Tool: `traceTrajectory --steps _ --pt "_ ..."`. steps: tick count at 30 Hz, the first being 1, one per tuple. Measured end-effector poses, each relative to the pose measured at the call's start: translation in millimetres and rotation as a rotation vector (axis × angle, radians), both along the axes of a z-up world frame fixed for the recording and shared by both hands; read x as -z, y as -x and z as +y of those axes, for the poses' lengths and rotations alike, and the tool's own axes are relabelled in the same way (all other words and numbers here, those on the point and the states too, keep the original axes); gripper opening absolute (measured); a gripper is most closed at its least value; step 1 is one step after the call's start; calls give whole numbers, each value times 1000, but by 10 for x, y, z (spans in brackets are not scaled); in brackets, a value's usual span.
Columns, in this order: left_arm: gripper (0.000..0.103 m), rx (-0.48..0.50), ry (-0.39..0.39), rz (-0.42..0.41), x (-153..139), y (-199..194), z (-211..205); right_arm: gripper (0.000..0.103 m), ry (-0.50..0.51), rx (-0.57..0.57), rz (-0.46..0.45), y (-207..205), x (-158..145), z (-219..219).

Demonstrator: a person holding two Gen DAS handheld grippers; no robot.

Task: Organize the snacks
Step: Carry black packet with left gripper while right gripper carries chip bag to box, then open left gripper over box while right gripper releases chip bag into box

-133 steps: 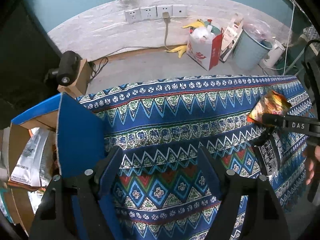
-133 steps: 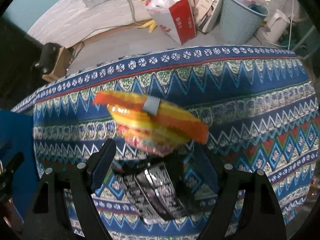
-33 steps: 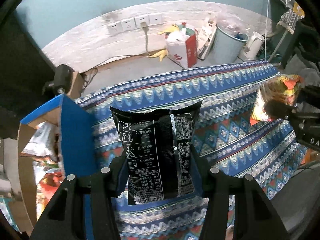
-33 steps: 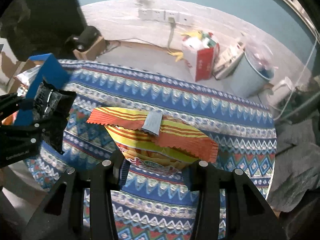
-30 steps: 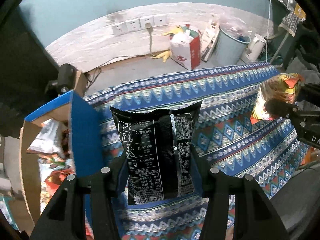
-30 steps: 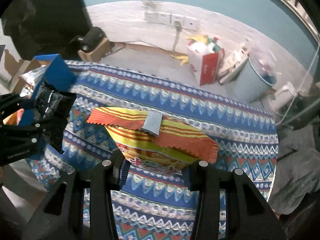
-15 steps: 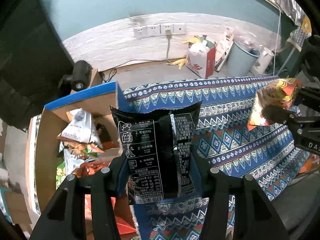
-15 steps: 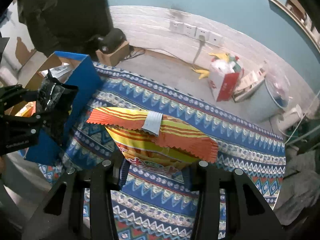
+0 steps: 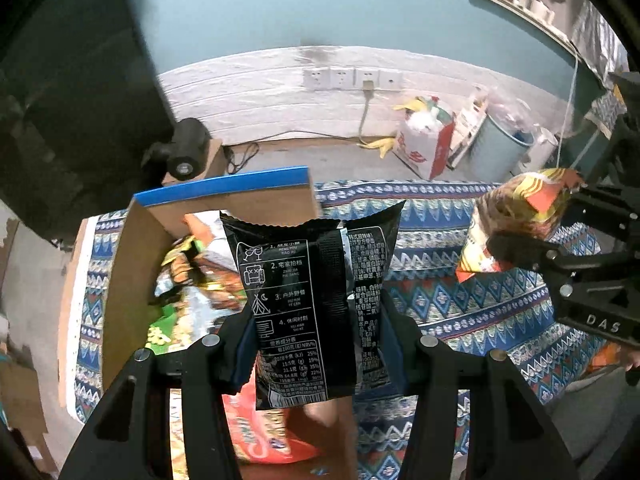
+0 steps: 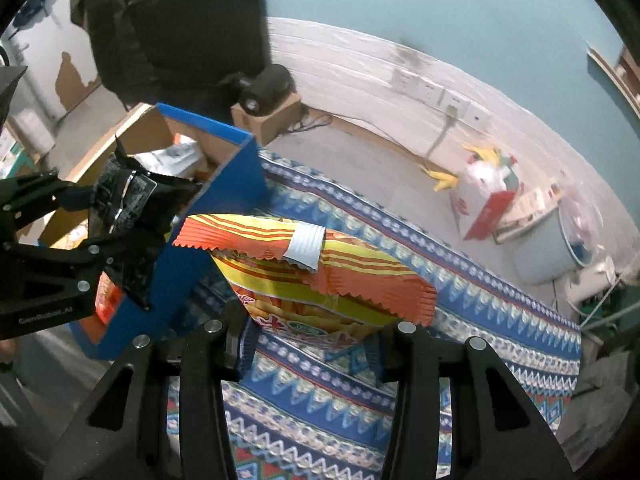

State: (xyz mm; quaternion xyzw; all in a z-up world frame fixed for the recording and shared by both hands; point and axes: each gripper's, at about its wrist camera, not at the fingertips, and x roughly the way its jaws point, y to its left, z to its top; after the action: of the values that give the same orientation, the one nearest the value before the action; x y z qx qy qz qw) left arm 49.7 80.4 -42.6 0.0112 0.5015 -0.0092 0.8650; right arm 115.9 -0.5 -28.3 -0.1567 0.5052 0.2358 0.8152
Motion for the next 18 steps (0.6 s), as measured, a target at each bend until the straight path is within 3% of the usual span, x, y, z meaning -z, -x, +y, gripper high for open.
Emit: traceTrajectory --steps 18 --pt "54 -172 40 -33 -74 185 920 43 -26 -107 4 -78 -49 963"
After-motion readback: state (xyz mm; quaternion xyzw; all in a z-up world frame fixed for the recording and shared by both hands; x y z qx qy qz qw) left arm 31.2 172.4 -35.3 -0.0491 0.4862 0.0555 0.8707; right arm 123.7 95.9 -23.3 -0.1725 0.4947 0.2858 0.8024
